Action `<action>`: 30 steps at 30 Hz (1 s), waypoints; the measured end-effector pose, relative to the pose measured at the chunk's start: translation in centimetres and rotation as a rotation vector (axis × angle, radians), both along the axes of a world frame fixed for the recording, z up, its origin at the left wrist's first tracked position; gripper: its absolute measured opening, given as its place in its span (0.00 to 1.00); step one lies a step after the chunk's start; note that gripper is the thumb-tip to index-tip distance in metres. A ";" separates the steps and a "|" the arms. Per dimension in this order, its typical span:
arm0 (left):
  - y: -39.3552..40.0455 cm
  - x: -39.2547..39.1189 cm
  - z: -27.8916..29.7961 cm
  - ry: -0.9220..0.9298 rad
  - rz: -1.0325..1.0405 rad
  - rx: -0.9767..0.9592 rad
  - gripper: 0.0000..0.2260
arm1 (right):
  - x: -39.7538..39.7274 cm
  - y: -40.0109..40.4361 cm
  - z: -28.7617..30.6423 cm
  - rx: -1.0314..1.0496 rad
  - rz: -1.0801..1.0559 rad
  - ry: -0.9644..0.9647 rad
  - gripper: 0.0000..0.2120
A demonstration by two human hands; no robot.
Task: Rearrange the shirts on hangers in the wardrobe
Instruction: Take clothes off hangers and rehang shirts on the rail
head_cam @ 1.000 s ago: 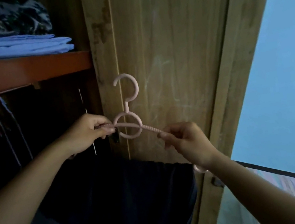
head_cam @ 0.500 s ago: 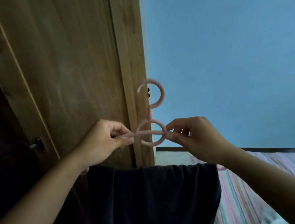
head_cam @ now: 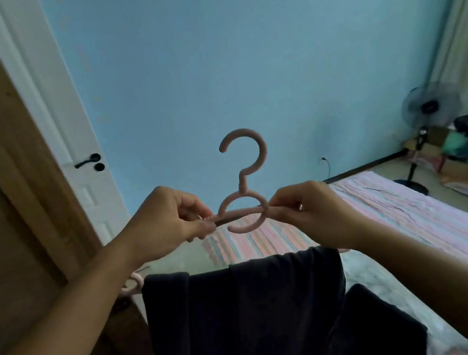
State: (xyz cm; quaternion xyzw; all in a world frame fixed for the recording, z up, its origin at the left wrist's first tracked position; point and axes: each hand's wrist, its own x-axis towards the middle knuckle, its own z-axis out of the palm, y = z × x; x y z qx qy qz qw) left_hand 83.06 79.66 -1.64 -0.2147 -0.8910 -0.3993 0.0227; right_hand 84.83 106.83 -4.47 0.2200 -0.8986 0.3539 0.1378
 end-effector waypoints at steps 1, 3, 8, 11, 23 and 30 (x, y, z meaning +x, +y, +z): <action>0.8 -0.5 -0.2 0.000 -0.044 -0.004 0.04 | 0.6 0.7 -0.1 0.011 -0.047 0.001 0.07; 2.1 -1.2 -0.5 -0.002 -0.124 -0.006 0.03 | 1.8 1.8 -0.4 0.040 -0.137 0.002 0.08; 5.0 -2.4 -1.4 -0.014 -0.323 0.015 0.02 | 5.7 3.4 -0.7 0.054 -0.315 -0.016 0.06; 6.3 -2.6 -2.4 -0.017 -0.435 0.014 0.02 | 8.3 3.5 -1.4 0.030 -0.401 -0.036 0.05; 11.6 -2.9 -7.6 0.029 -0.693 -0.133 0.02 | 13.9 4.1 -5.5 0.023 -0.571 -0.229 0.11; 16.6 -5.0 -12.7 -0.038 -0.738 -0.177 0.01 | 13.0 7.9 -10.1 -0.001 -0.663 -0.333 0.05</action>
